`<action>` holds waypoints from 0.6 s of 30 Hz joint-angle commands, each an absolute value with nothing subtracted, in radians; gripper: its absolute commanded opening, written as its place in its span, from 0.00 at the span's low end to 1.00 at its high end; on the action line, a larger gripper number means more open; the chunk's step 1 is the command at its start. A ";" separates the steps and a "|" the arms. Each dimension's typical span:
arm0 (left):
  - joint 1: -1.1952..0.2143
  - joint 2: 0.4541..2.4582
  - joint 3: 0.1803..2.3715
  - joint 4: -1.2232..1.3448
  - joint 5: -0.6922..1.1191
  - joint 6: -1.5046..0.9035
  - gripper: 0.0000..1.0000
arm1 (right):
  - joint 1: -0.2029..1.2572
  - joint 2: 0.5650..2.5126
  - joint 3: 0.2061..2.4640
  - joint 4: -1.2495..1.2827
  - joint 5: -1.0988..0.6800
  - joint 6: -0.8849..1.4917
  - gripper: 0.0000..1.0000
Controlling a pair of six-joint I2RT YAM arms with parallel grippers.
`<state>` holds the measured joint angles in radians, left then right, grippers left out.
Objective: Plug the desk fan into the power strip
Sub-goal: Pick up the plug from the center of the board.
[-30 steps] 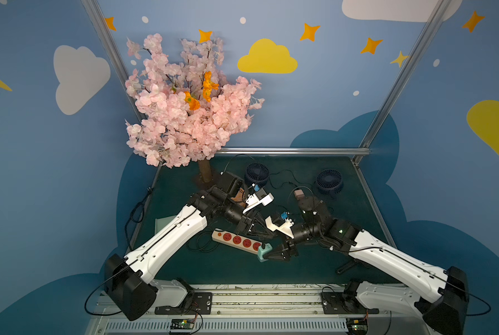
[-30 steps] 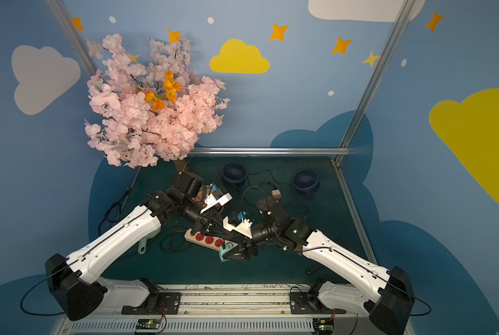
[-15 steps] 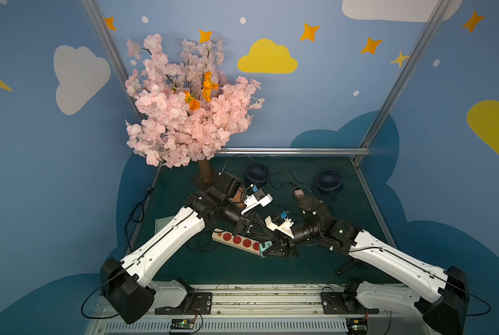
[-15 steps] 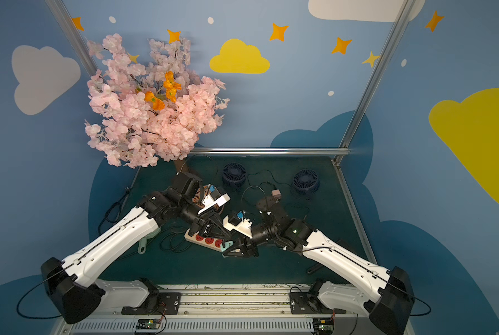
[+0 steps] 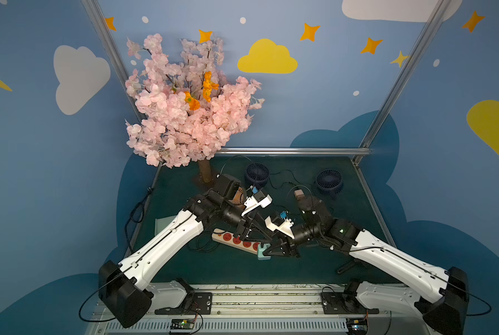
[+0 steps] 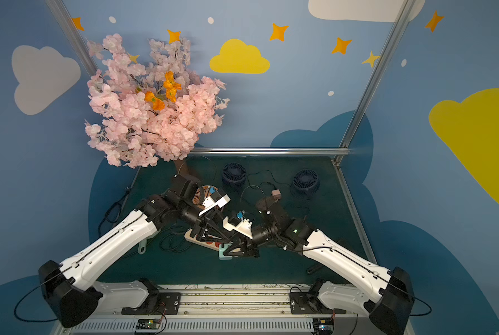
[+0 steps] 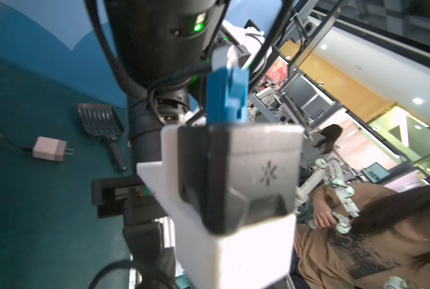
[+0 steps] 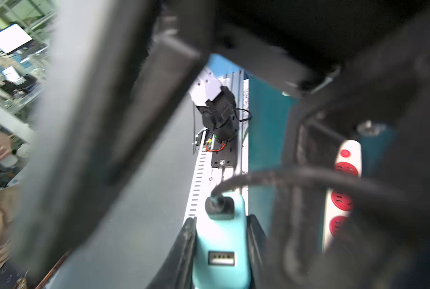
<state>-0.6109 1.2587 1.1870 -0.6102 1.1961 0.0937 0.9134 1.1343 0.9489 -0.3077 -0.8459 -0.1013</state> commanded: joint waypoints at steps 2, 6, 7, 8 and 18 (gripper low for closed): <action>-0.562 1.108 1.055 -0.356 0.932 -0.069 0.85 | 0.911 1.095 0.890 -0.093 -0.681 0.065 0.09; -0.521 0.948 0.831 -0.057 0.857 -0.242 0.97 | 0.872 1.048 0.770 0.148 -0.506 0.280 0.08; -0.521 0.929 0.795 -0.006 0.870 -0.268 0.98 | 0.857 1.044 0.750 0.205 -0.496 0.327 0.08; -0.520 0.916 0.768 0.017 0.887 -0.289 0.98 | 0.840 1.045 0.739 0.249 -0.502 0.372 0.08; -0.522 0.914 0.712 -0.039 0.913 -0.280 0.97 | 0.773 1.075 0.727 0.468 -0.601 0.605 0.08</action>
<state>-0.5228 0.9127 0.7193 -0.0940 0.9077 -0.2573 0.7780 1.0679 0.7208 0.3279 -0.5606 0.5076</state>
